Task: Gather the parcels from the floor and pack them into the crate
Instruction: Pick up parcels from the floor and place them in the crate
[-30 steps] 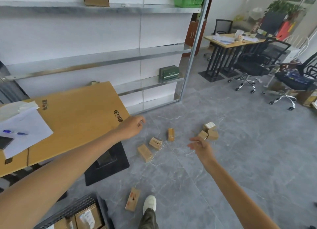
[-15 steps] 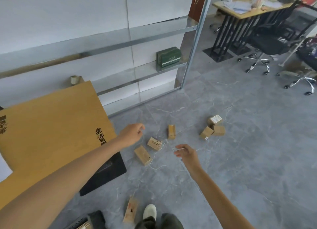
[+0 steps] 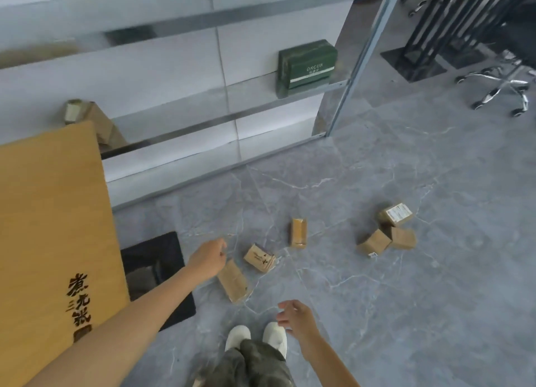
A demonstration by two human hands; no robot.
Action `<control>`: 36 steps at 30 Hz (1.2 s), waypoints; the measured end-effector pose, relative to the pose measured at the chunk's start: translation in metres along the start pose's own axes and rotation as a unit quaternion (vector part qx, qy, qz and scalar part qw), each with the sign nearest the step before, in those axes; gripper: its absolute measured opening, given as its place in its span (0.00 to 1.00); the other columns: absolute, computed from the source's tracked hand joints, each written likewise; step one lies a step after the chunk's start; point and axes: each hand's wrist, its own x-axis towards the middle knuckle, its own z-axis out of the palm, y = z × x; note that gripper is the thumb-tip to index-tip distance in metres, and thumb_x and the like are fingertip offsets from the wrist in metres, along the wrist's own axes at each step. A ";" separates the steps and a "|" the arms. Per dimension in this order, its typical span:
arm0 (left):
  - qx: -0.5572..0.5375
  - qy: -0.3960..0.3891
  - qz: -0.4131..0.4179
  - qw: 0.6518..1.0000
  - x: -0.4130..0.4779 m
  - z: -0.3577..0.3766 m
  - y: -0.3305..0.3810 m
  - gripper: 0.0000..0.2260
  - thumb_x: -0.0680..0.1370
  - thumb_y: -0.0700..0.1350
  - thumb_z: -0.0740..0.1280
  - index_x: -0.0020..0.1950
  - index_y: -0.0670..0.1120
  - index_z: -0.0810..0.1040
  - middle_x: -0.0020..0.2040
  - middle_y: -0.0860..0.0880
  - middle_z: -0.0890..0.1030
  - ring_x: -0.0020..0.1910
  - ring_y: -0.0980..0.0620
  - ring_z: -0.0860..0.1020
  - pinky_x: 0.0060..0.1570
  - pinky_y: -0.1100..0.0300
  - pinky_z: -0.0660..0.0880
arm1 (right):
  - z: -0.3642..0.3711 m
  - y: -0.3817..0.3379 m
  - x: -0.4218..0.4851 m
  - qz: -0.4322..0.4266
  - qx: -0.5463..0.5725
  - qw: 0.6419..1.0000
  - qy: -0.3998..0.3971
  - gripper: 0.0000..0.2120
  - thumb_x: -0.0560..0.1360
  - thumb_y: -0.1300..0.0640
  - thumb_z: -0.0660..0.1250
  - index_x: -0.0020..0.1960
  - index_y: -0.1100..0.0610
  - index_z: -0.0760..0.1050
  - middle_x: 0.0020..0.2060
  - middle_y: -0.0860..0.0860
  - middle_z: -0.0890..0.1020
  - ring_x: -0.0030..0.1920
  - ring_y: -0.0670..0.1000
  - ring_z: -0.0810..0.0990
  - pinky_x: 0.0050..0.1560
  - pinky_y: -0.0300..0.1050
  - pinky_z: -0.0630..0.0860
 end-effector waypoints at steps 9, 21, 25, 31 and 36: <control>0.024 -0.064 -0.137 0.988 0.254 0.210 -0.125 0.26 0.81 0.45 0.55 0.77 0.42 0.51 0.72 0.40 0.65 0.69 0.43 0.67 0.66 0.50 0.67 | 0.081 0.069 0.316 0.184 0.022 0.977 -0.102 0.07 0.78 0.59 0.60 0.51 0.64 0.72 0.36 0.57 0.75 0.31 0.51 0.72 0.31 0.39 0.68; 0.026 -0.116 -0.186 0.975 0.371 0.336 -0.224 0.15 0.76 0.38 0.61 0.63 0.38 0.72 0.61 0.40 0.76 0.59 0.44 0.76 0.55 0.58 0.73 | 0.158 0.152 0.489 0.212 0.129 0.937 -0.245 0.09 0.80 0.67 0.55 0.57 0.62 0.70 0.31 0.53 0.77 0.42 0.56 0.83 0.33 0.41 0.73; -0.036 -0.054 -0.168 0.984 0.340 0.313 -0.193 0.11 0.75 0.42 0.65 0.54 0.38 0.77 0.54 0.39 0.80 0.54 0.42 0.79 0.54 0.51 0.75 | 0.136 0.124 0.446 0.228 0.209 0.926 -0.218 0.08 0.80 0.59 0.58 0.49 0.64 0.72 0.43 0.56 0.77 0.39 0.52 0.78 0.37 0.49 0.73; -0.105 -0.039 -0.193 0.975 0.232 0.213 -0.098 0.17 0.75 0.51 0.64 0.60 0.42 0.72 0.56 0.41 0.78 0.57 0.41 0.76 0.61 0.47 0.70 | 0.059 0.037 0.299 0.142 0.205 0.963 -0.106 0.24 0.80 0.42 0.52 0.57 0.61 0.73 0.45 0.57 0.77 0.42 0.54 0.77 0.36 0.45 0.76; -0.218 0.098 -0.122 0.963 0.116 0.105 0.009 0.16 0.79 0.55 0.59 0.58 0.45 0.74 0.53 0.44 0.79 0.52 0.42 0.77 0.49 0.52 0.72 | -0.002 -0.040 0.154 0.074 0.210 0.974 -0.045 0.23 0.79 0.39 0.54 0.61 0.56 0.69 0.58 0.57 0.75 0.56 0.57 0.75 0.57 0.57 0.72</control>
